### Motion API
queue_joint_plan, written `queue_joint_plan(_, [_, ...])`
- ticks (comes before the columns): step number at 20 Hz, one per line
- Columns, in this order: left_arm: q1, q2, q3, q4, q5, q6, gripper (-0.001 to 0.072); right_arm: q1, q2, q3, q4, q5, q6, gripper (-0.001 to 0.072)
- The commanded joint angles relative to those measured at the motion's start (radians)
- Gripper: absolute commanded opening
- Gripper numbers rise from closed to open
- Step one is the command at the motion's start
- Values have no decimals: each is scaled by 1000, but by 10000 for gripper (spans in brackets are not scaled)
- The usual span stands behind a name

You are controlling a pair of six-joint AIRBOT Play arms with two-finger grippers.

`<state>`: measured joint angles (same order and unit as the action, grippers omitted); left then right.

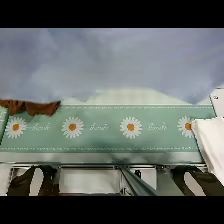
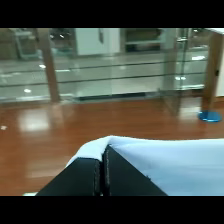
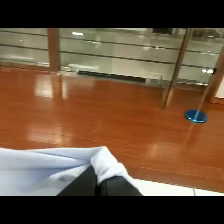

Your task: Fold the shirts.

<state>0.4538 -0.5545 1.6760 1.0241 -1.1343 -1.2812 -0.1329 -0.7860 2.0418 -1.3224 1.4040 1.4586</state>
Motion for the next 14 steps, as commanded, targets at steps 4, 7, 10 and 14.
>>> queue_joint_plan(4, [-264,81,-47,372,-108,-95,19,1,123,-212,-45,170,35,24])
queue_joint_plan(7, [-273,55,-214,371,-105,-123,19,1,123,-410,-8,156,35,24])
queue_joint_plan(10, [-273,-18,-435,325,-28,-145,19,1,105,-644,38,22,29,24])
queue_joint_plan(14, [-274,-227,-586,187,125,-145,19,1,-88,-785,38,-162,-2,24])
